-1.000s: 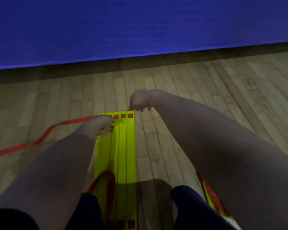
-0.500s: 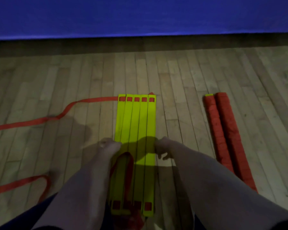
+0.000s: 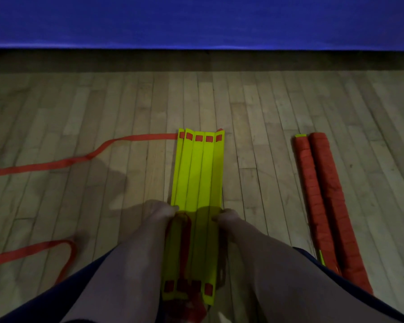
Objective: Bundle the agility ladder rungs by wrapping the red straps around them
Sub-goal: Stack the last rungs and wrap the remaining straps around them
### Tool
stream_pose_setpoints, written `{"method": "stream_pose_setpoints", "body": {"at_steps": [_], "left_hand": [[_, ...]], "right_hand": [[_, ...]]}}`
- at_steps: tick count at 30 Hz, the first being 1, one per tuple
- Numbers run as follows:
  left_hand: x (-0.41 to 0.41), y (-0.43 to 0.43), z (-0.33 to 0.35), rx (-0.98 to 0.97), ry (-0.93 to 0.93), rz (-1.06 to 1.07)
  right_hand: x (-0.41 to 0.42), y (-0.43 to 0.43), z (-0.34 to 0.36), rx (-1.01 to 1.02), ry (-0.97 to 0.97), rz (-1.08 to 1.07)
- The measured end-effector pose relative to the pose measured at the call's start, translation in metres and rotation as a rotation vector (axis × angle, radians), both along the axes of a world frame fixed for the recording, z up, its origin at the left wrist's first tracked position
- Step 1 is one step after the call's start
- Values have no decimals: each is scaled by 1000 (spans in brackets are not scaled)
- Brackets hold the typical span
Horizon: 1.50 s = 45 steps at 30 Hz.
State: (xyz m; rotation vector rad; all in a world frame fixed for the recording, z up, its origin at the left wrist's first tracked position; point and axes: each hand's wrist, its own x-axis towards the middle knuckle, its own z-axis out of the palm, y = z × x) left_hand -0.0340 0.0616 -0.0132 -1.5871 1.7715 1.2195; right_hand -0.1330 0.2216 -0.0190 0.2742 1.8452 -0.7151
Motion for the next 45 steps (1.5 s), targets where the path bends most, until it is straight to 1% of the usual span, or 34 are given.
{"method": "stream_pose_setpoints", "body": {"at_steps": [3,5,10,12,14,16,18,21,23,26,30,33,37,40,43,45], "left_hand": [[-2,-2,2,2,-19,-142],[-6,-1,6,5,-7,-172],[-16,-1,6,73,-3,-78],[-23,0,11,125,10,14],[-31,0,17,196,90,118],[-39,-2,20,288,193,223],[-50,-3,30,271,276,256],[-69,-3,55,199,321,217],[-81,-4,73,165,346,194],[-93,6,116,197,454,230],[-102,10,170,175,564,183],[-102,7,206,145,621,194],[-98,12,253,140,732,236],[-89,17,288,188,836,238],[-78,23,317,239,930,225],[-72,30,333,214,959,232]], "right_hand": [[-6,-6,7,-20,5,28],[-12,-8,10,-32,40,47],[-25,-7,10,-64,87,-24],[-33,-5,11,-34,120,-60],[-45,-5,22,-46,133,-140],[-57,-8,46,-124,131,-254],[-71,-17,71,-235,72,-330],[-82,-24,93,-281,101,-255],[-85,-26,112,-303,152,-153],[-87,-28,147,-313,213,-16],[-81,-30,190,-337,222,43],[-71,-32,235,-435,223,89],[-57,-30,297,-533,253,120],[-46,-23,340,-590,288,95],[-34,-10,366,-673,302,46],[-26,-1,373,-698,380,39]]}}
